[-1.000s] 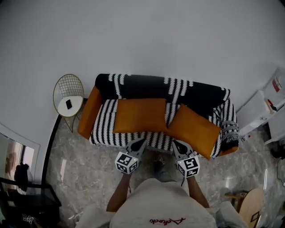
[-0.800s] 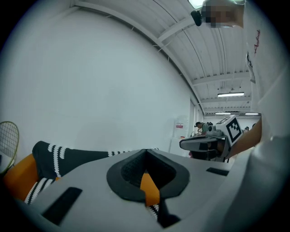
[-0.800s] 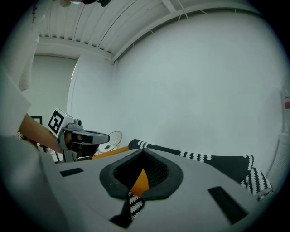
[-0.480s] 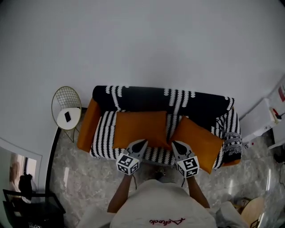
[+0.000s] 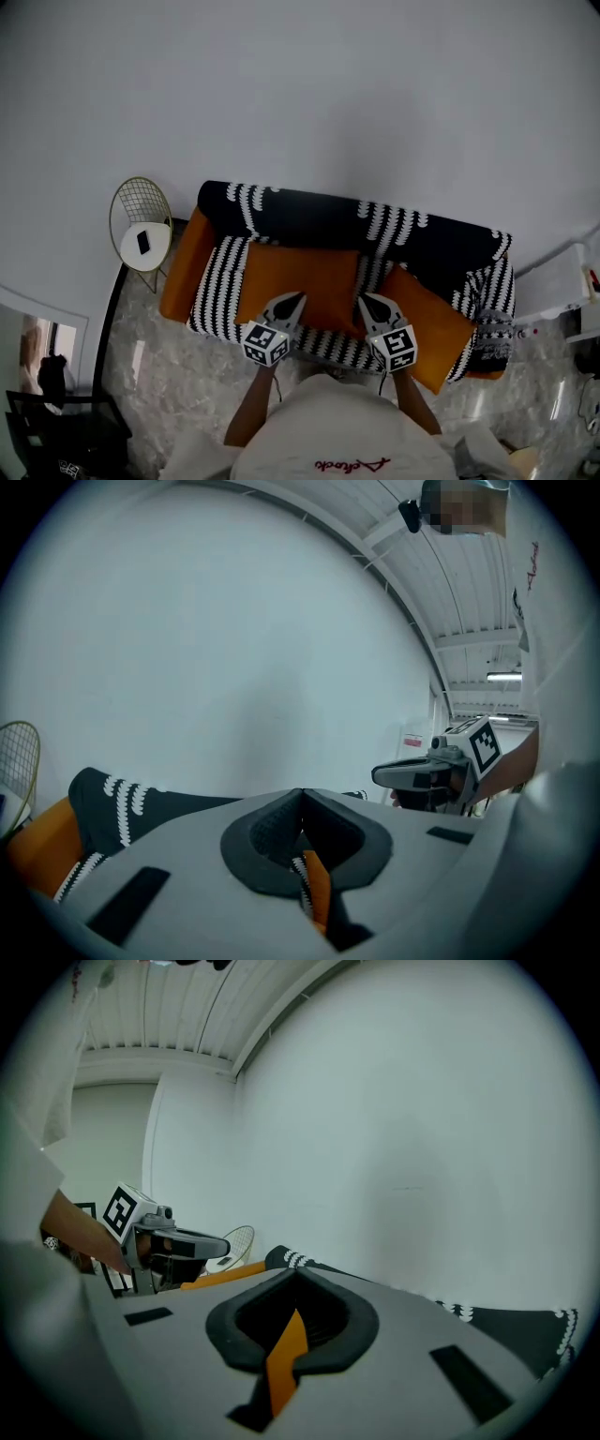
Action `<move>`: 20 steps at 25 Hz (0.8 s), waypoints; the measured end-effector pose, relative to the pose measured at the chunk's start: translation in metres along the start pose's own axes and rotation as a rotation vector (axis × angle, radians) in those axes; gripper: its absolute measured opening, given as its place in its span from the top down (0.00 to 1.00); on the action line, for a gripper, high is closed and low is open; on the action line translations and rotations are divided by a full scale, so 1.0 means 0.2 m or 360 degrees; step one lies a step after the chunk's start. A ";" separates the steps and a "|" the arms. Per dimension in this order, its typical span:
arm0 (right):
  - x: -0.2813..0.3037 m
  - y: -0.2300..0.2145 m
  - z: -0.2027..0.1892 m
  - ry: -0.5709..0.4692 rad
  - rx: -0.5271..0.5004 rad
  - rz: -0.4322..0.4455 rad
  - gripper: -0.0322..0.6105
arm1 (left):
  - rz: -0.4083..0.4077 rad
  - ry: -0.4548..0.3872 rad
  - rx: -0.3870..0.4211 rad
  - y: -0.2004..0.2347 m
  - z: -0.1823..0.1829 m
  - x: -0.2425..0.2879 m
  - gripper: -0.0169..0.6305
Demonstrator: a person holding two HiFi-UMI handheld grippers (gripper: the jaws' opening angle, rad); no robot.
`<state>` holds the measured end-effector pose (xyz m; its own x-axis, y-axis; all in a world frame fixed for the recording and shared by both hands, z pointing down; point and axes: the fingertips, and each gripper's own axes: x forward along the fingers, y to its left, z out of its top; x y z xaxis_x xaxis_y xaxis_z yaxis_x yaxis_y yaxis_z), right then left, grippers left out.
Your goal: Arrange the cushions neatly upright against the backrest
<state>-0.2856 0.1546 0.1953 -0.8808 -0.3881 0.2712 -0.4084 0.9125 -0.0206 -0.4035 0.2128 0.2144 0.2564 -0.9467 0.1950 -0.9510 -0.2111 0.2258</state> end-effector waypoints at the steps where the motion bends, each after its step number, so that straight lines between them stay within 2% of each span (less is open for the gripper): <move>1: 0.04 -0.03 0.00 0.0010 0.0002 0.0013 0.91 | 0.0009 0.0006 -0.0008 0.03 0.00 0.03 0.93; 10: 0.30 -0.15 -0.07 0.0101 0.0016 0.0113 0.91 | 0.0102 0.0097 -0.0089 0.22 -0.10 0.10 0.93; 15: 0.35 -0.13 -0.20 0.0209 0.0078 0.0102 0.91 | 0.0118 0.0156 -0.0150 0.33 -0.20 0.07 0.93; 20: 0.38 -0.13 -0.39 0.0333 0.0156 0.0020 0.91 | 0.0107 0.0247 -0.0233 0.46 -0.36 0.05 0.93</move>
<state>-0.3235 0.1118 0.2922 -0.8214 -0.3321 0.4638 -0.4279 0.8963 -0.1161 -0.4753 0.2026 0.3065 0.2274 -0.9062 0.3565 -0.9346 -0.1002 0.3413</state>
